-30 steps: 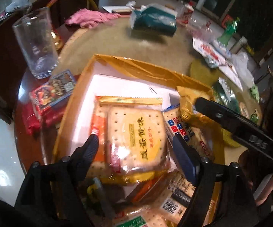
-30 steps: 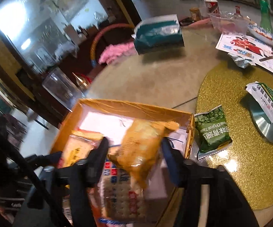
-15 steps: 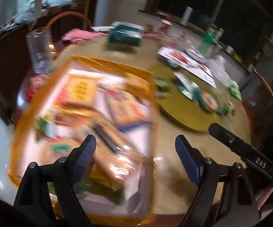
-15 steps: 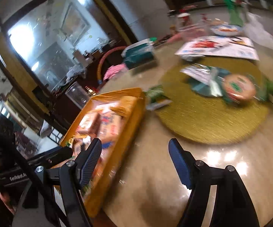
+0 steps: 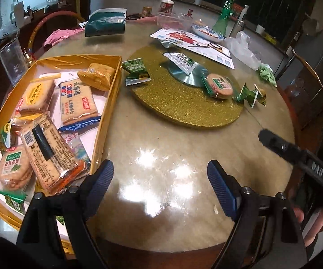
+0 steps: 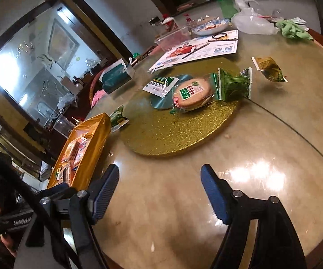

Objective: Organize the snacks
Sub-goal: 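Withdraw both open tools from the tray, then grasp a second round Xiang Cong cracker pack with the right tool, then grasp the green pea snack bag with the left tool while the right holds the round pack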

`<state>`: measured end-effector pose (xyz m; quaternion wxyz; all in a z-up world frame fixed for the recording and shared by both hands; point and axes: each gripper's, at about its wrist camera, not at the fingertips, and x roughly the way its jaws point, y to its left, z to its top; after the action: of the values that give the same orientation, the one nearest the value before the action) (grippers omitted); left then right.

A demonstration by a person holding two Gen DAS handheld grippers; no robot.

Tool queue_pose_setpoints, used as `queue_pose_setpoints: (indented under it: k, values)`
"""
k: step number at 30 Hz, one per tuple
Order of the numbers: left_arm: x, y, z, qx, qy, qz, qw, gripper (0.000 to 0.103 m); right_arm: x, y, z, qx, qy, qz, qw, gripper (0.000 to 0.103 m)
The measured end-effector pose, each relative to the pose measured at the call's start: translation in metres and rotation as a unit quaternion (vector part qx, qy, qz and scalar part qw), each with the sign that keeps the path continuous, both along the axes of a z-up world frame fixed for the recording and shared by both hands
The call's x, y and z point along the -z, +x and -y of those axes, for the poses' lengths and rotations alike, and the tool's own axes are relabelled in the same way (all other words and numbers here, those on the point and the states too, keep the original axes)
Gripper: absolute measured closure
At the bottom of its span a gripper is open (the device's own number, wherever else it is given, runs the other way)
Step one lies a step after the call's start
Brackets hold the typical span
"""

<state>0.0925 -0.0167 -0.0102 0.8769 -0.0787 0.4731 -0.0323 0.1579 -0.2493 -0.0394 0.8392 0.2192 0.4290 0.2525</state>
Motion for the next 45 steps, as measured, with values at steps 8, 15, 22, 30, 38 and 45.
queue_pose_setpoints:
  k: [8, 15, 22, 30, 38, 45]
  values:
    - [0.014, -0.011, -0.017, -0.021, -0.010, -0.018, 0.9996, 0.017, -0.005, 0.074, -0.021, 0.006, -0.068, 0.000, 0.998, 0.024]
    - [0.012, -0.018, -0.027, -0.013, -0.039, -0.006, 0.9992, 0.017, 0.009, 0.149, -0.042, 0.012, -0.154, -0.014, 0.988, 0.024]
    - [0.020, -0.020, -0.025, 0.001, -0.040, -0.009, 0.9992, 0.017, 0.021, 0.170, -0.054, 0.030, -0.184, -0.023, 0.982, 0.020]
    - [0.020, -0.027, -0.019, -0.001, -0.028, -0.007, 0.9996, 0.017, 0.024, 0.172, -0.066, 0.028, -0.257, -0.012, 0.966, 0.019]
    - [0.023, -0.031, -0.015, -0.004, -0.013, -0.007, 0.9999, 0.017, 0.027, 0.155, -0.057, 0.006, -0.213, -0.026, 0.977, 0.018]
    - [0.024, -0.027, -0.012, -0.005, -0.004, -0.007, 1.0000, 0.017, 0.024, 0.086, -0.062, -0.034, -0.206, -0.020, 0.978, 0.029]
